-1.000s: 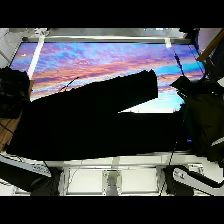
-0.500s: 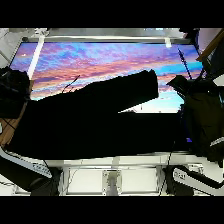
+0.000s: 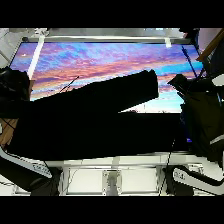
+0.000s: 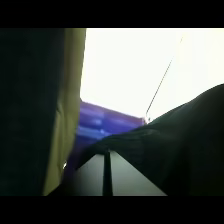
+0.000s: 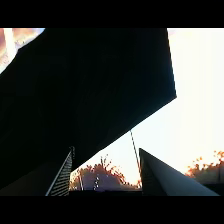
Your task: Fold the clothes and pants, and hang the long-sleeved shirts on hangers.
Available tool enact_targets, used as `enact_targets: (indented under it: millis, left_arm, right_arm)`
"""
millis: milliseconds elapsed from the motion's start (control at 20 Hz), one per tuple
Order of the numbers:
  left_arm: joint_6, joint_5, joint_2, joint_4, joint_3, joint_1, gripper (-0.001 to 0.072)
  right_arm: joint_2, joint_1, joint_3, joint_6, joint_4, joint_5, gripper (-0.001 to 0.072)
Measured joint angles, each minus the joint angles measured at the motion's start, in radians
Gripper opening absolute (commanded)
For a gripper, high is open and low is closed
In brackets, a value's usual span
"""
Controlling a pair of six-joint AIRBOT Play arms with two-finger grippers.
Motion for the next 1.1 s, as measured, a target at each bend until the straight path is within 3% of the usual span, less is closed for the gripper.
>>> enact_targets:
  millis: [700,1100]
  left_arm:
    - [-0.174,0.055,0.038,0.005,0.135,-0.008,0.002]
    - [-0.217,0.018,0.039,0.008,0.137,-0.014,0.0019]
  right_arm:
    - [-0.535,0.0,0.253,0.001,0.047,0.001,0.0444]
    - [-0.623,0.018,0.286,-0.064,0.116,0.0,0.044]
